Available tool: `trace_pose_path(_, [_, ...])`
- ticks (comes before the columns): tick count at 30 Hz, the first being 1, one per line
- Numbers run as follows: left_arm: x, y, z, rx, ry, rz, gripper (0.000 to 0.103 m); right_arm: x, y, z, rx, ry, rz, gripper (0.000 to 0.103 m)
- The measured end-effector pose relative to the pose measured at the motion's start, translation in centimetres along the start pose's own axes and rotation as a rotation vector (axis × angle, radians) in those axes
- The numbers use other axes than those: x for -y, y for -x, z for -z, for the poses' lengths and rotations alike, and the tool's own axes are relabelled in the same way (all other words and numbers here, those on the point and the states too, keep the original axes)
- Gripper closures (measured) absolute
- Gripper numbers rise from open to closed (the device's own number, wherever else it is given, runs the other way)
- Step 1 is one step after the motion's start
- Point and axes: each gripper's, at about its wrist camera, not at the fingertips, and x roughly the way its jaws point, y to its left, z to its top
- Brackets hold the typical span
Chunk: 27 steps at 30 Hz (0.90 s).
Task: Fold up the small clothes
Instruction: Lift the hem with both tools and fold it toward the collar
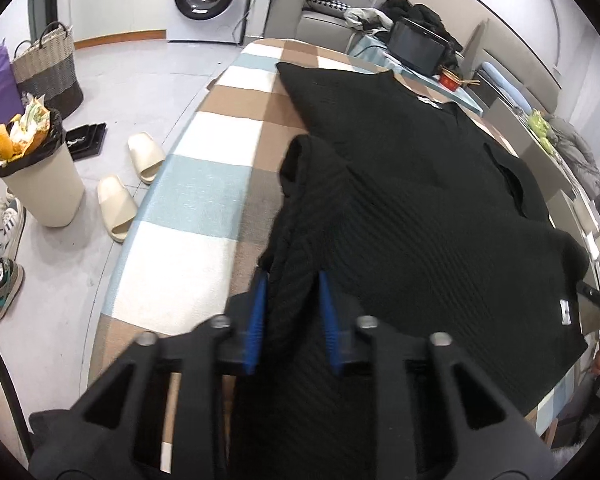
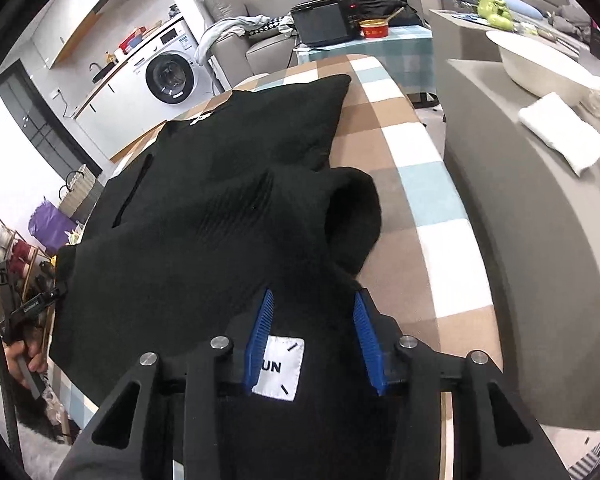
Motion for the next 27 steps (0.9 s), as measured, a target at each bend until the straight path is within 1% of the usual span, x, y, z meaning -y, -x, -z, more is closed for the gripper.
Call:
trace_pose_path(1, [0.3, 0.3, 0.1, 0.009, -0.018, -0.011, 0.092, -0.1, 0.0, 0.0, 0.001, 0.014, 0.006, 0.088])
trace_pose_path(2, [0.5, 0.7, 0.2, 0.020, -0.032, -0.003, 0.097, -0.3, 0.1, 0.0, 0.002, 0.027, 0.016, 0.093])
trace_pose_path(3, [0.6, 1.0, 0.2, 0.029, -0.035, 0.003, 0.098, -0.5, 0.4, 0.1, 0.013, 0.041, 0.014, 0.098])
trace_pose_path(7, [0.9, 3.3, -0.2, 0.076, -0.031, 0.038, 0.099, -0.7, 2.9, -0.1, 0.094, 0.040, -0.042, 0.100])
trace_pose_path(11, [1.6, 5.5, -1.8, 0.141, -0.050, 0.065, 0.099, -0.6, 6.0, -1.6, 0.223, 0.002, -0.096, 0.100])
trace_pose_path(13, [1.6, 6.2, -2.9, 0.173, -0.044, 0.077, 0.099, -0.5, 6.4, -2.6, 0.270, -0.012, -0.106, 0.100])
trace_pose_path(14, [1.7, 6.3, -3.5, 0.181, -0.041, 0.080, 0.099, -0.5, 6.3, -3.1, 0.278, -0.016, -0.104, 0.100])
trace_pose_path(16, [1.6, 6.4, -4.3, 0.192, -0.035, 0.079, 0.099, -0.5, 5.5, -4.0, 0.250, -0.024, -0.076, 0.100])
trace_pose_path(18, [1.6, 5.9, -4.5, 0.176, -0.036, 0.068, 0.099, -0.3, 4.7, -4.2, 0.240, -0.032, -0.066, 0.100])
trace_pose_path(19, [1.6, 5.6, -4.6, 0.168, -0.036, 0.066, 0.099, -0.2, 4.3, -4.0, 0.218, -0.041, -0.067, 0.100])
trace_pose_path(20, [1.5, 5.2, -4.5, 0.158, -0.035, 0.061, 0.099, 0.2, 3.6, -3.8, 0.174, -0.051, -0.086, 0.099])
trace_pose_path(22, [1.2, 4.6, -4.2, 0.136, -0.023, 0.061, 0.099, 1.0, 2.7, -2.9, 0.132, -0.074, -0.076, 0.095])
trace_pose_path(23, [1.1, 4.1, -3.9, 0.126, -0.019, 0.058, 0.099, 1.3, 2.2, -2.5, 0.115, -0.079, -0.065, 0.087])
trace_pose_path(24, [0.9, 3.8, -3.8, 0.117, -0.016, 0.050, 0.099, 1.6, 1.6, -2.0, 0.097, -0.082, -0.060, 0.081])
trace_pose_path(25, [0.8, 3.4, -3.7, 0.111, -0.012, 0.047, 0.099, 1.8, 1.3, -1.7, 0.090, -0.085, -0.060, 0.070])
trace_pose_path(26, [0.6, 3.2, -3.7, 0.106, -0.007, 0.046, 0.099, 1.9, 1.0, -1.3, 0.080, -0.082, -0.075, 0.066])
trace_pose_path(27, [0.5, 3.0, -3.6, 0.104, -0.002, 0.047, 0.099, 1.8, 0.8, -1.0, 0.079, -0.081, -0.095, 0.066])
